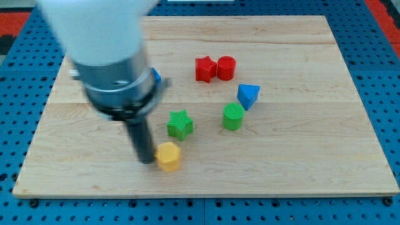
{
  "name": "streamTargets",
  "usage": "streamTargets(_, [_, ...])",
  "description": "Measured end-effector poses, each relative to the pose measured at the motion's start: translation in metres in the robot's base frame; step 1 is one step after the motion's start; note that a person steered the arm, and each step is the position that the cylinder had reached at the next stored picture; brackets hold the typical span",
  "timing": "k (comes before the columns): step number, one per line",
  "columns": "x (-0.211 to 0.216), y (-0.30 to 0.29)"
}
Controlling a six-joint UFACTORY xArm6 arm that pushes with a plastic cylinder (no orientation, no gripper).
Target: Move the yellow heart to the yellow hexagon
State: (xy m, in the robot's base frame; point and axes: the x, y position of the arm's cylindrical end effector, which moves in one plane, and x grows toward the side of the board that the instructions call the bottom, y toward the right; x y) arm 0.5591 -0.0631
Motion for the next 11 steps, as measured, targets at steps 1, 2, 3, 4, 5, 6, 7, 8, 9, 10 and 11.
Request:
streamTargets(1, [0.01, 0.049])
streamTargets(2, [0.017, 0.074])
streamTargets(3, [0.013, 0.065])
streamTargets(4, [-0.018, 0.007])
streamTargets(5, [-0.048, -0.104])
streamTargets(6, [-0.114, -0.129])
streamTargets(7, [-0.132, -0.104])
streamTargets(8, [-0.104, -0.067])
streamTargets(9, [-0.056, -0.072])
streamTargets(10, [-0.015, -0.012])
streamTargets(11, [0.014, 0.047])
